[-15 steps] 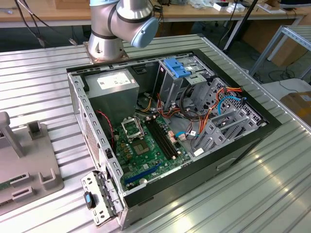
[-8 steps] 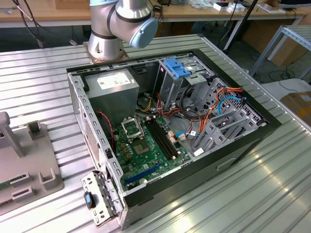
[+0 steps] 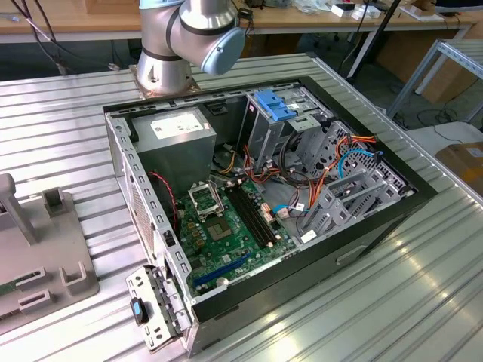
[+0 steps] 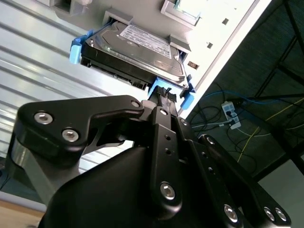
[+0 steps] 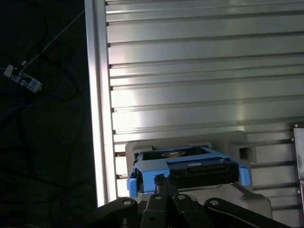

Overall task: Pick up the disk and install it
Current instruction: 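Reach for the disk, then pick up the disk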

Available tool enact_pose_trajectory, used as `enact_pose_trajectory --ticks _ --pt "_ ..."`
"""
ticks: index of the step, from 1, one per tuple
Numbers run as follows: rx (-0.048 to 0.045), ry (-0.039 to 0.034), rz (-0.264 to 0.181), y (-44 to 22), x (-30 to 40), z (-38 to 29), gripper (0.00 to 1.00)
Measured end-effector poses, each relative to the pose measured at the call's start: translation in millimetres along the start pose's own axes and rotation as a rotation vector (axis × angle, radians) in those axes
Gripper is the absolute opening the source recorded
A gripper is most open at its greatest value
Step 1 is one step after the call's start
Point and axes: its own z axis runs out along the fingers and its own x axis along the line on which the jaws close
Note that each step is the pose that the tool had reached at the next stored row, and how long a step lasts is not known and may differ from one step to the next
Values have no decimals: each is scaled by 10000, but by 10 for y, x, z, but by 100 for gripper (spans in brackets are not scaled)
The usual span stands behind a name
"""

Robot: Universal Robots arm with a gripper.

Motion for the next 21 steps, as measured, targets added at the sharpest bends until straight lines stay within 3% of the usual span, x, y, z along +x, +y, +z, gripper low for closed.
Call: enact_pose_trajectory --ticks 15,21 --pt "4 1 -9 -2 0 4 11" --pt "1 19 -362 -2 0 4 11"
